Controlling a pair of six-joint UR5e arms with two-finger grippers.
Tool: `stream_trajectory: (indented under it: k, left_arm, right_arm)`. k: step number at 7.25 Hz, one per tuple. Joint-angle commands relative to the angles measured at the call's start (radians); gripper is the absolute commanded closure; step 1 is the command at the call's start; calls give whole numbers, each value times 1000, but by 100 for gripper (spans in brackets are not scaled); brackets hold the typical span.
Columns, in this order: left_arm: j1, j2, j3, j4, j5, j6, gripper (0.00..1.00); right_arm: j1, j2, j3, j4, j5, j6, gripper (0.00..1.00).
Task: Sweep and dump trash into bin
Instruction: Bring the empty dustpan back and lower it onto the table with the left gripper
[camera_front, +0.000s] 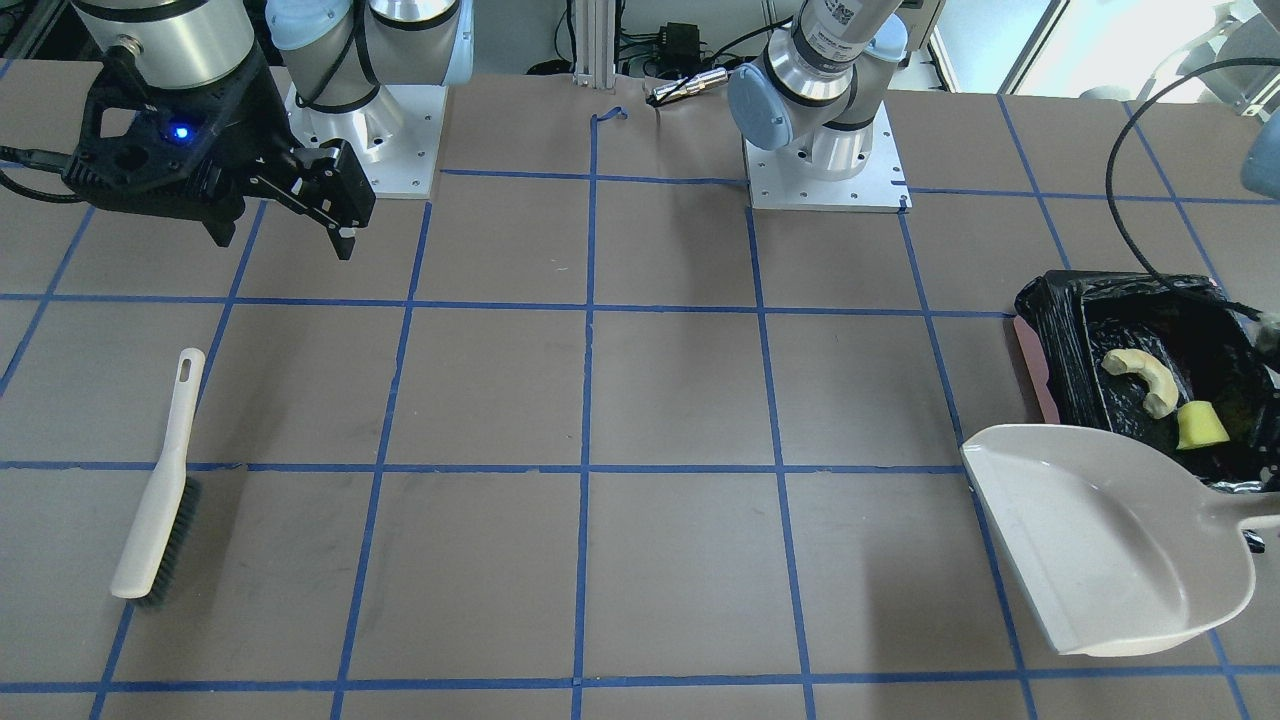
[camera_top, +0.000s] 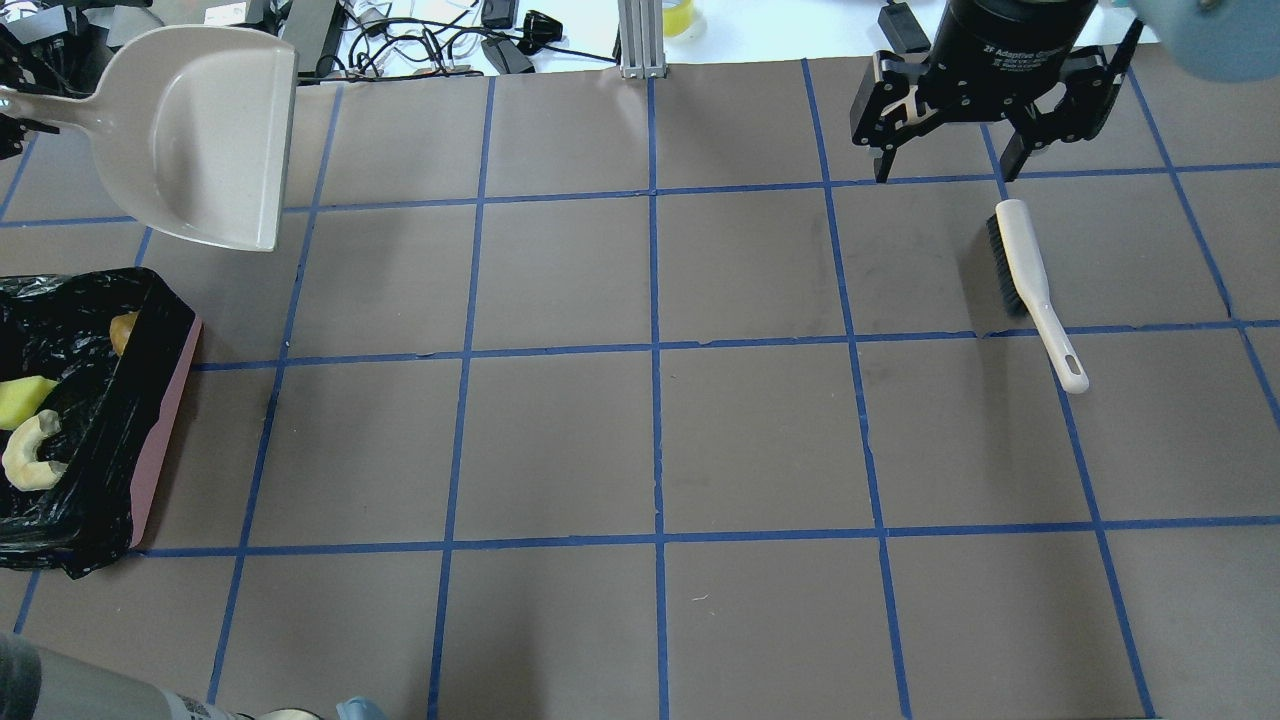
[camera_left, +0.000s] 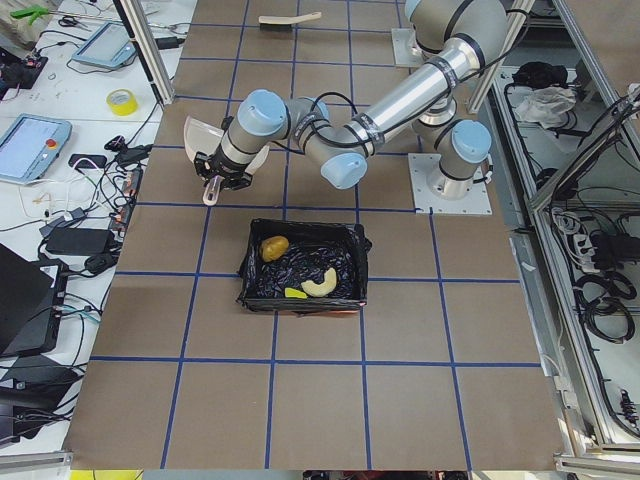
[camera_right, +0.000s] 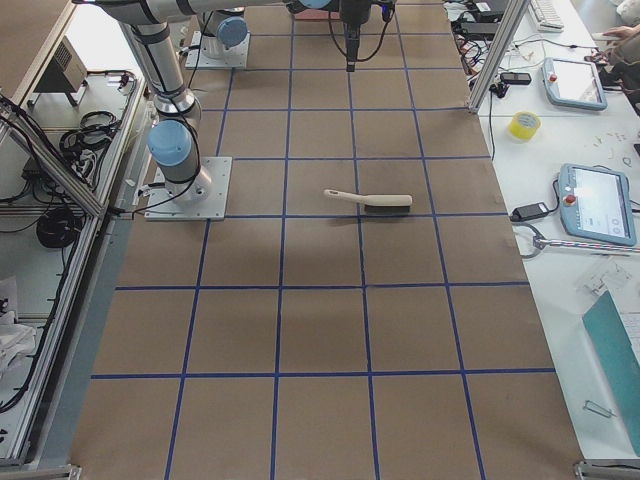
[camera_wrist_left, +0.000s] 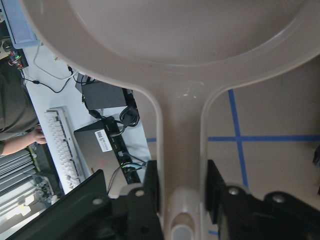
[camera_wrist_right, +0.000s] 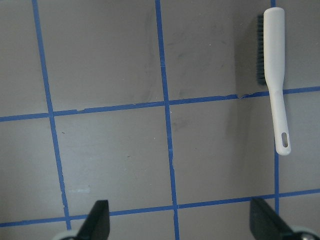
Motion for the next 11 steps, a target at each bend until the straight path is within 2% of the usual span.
stream_trajectory:
  k: [1, 2, 3, 4, 11]
  left_arm:
    - [-54, -33, -6, -99, 48, -185, 100]
    - [-105, -45, -6, -116, 121, -222, 100]
    - [-166, -51, -3, -130, 253, -224, 100]
    - [-217, -62, 0, -135, 313, -236, 100]
    - [-343, -222, 53, -145, 315, -324, 100]
  right_arm:
    - [0, 2, 2, -3, -8, 0, 0]
    - [0, 2, 2, -3, -5, 0, 0]
    - [0, 3, 3, -6, -6, -2, 0]
    - [0, 3, 3, -3, -6, -2, 0]
    - [-1, 6, 3, 0, -8, 0, 0]
